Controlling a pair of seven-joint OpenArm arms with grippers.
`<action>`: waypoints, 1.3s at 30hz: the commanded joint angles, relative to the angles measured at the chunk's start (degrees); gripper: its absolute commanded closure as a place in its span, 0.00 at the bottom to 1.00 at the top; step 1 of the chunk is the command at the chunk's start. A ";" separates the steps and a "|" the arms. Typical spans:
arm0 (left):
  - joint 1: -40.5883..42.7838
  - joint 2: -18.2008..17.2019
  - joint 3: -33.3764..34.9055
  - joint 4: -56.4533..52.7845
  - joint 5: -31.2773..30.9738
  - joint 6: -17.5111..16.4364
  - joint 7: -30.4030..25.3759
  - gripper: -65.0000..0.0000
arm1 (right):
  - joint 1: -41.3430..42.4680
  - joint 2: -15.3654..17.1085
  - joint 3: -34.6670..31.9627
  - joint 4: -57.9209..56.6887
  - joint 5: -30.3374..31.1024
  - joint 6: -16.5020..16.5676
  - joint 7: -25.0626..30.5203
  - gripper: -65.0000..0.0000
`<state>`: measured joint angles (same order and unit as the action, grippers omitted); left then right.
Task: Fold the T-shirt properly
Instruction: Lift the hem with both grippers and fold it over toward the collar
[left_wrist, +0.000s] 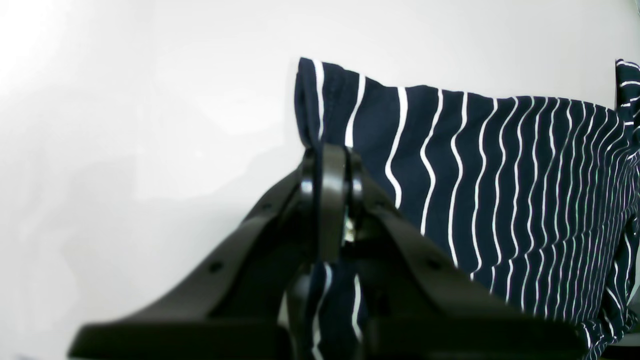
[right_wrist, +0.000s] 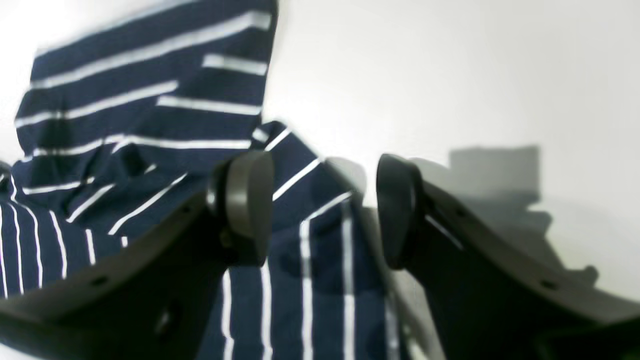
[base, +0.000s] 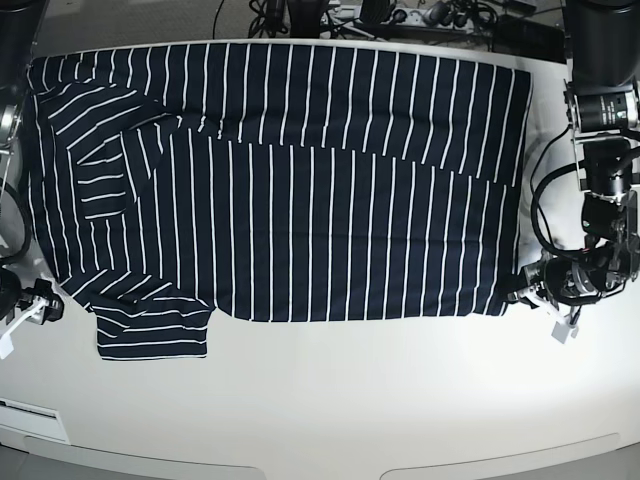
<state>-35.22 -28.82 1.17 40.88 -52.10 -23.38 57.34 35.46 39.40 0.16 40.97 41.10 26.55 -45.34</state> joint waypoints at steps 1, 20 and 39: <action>-0.68 -0.85 0.11 0.24 2.16 0.66 1.36 1.00 | 1.18 1.51 0.26 0.76 0.63 -0.22 0.52 0.46; -0.68 -0.85 0.11 0.24 2.56 0.68 1.57 1.00 | -9.11 0.72 0.26 0.66 3.04 0.90 4.96 0.46; -0.72 -0.87 0.11 0.24 2.51 0.63 1.38 1.00 | -8.39 -0.63 0.26 0.68 11.34 10.80 3.91 1.00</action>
<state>-35.22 -28.82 1.17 40.88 -52.03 -23.35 57.06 25.41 37.58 0.16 40.97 51.53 36.88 -42.30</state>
